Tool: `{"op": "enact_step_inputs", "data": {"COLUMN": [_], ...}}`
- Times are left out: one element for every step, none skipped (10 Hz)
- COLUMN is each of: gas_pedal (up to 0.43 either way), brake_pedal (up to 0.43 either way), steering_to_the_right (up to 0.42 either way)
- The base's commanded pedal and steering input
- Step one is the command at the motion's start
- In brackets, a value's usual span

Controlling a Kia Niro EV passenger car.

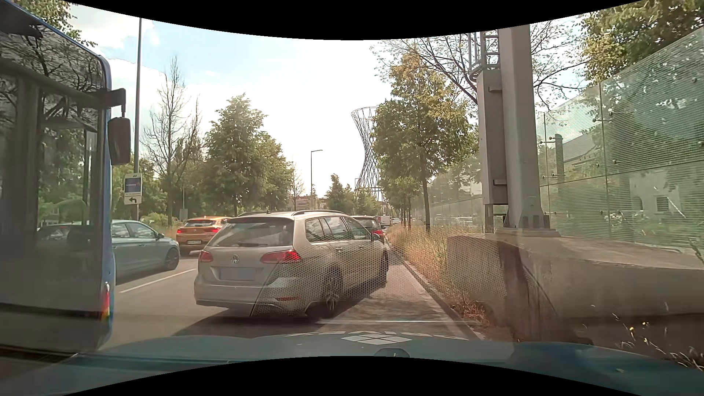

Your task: Follow the waypoints while adhering to traffic rules and regulations

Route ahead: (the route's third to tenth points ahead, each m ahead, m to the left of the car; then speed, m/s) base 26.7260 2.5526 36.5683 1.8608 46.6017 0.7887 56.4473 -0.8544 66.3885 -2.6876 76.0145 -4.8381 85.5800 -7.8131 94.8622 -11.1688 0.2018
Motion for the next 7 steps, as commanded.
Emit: {"op": "enact_step_inputs", "data": {"gas_pedal": [0.0, 0.0, 0.079, 0.11, 0.138, 0.197, 0.24], "brake_pedal": [0.0, 0.0, 0.0, 0.0, 0.0, 0.0, 0.0], "steering_to_the_right": [-0.036, -0.049, -0.051, -0.048, -0.046, -0.045, -0.045]}}
